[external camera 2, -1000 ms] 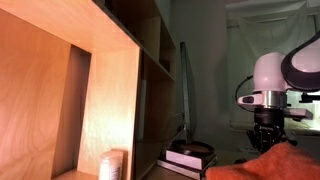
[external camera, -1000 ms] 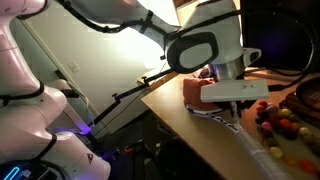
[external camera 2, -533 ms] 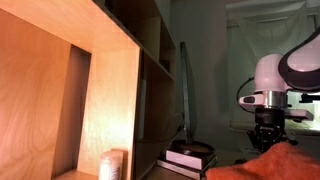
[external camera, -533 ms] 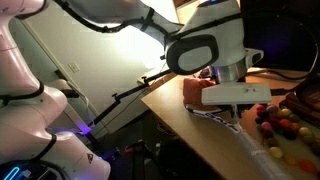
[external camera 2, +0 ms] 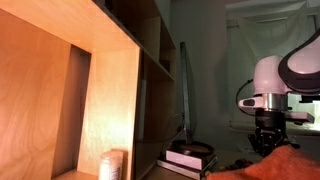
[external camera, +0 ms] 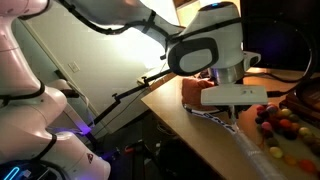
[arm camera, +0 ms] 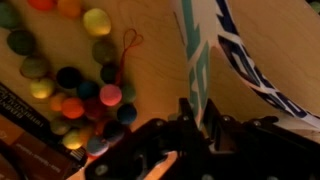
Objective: Put the towel on the tennis racket then move the racket to the left
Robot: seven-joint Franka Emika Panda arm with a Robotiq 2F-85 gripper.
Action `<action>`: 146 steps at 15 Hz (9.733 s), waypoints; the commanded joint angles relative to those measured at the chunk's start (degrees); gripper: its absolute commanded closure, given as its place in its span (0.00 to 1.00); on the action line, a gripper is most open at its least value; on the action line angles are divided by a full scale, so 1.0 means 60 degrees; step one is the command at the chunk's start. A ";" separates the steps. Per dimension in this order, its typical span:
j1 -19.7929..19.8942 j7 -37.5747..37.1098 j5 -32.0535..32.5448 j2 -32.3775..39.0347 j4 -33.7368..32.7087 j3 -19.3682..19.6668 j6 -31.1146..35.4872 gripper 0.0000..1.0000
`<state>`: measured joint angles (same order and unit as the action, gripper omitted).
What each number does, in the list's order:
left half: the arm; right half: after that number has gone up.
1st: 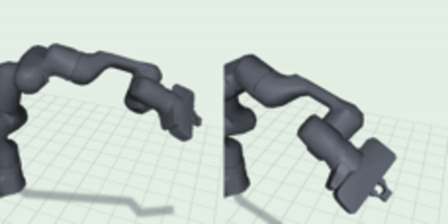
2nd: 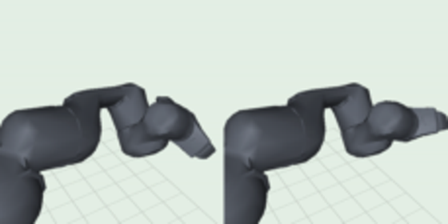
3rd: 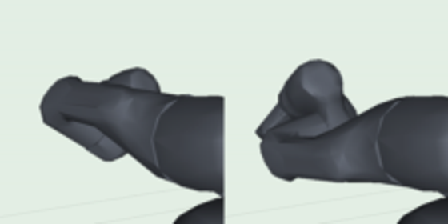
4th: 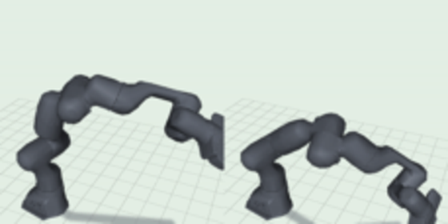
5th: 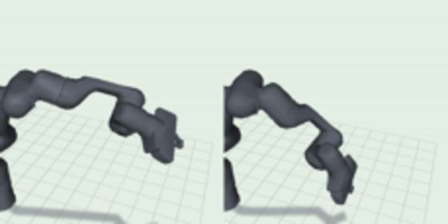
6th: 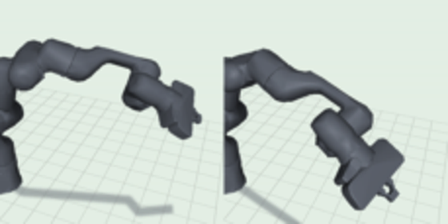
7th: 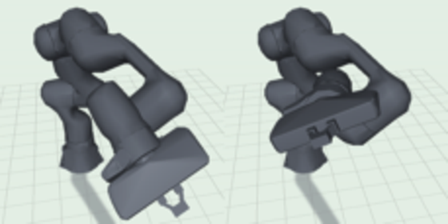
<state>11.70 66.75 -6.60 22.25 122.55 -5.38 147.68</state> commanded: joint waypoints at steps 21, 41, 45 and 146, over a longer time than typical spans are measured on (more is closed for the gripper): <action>-0.0736 -0.1845 0.1585 0.3678 -0.4717 0.0274 -0.4231 0.36; -0.1683 -0.3119 0.3514 0.3474 -0.4545 0.0471 -0.4035 0.00; -0.1785 -0.2889 0.4195 0.3453 -0.4394 0.0518 -0.3780 0.00; 0.0607 0.2797 -0.1951 -0.0353 -0.0418 0.0418 -0.0765 0.92</action>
<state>17.21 86.28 -19.37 21.27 120.70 -3.26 144.01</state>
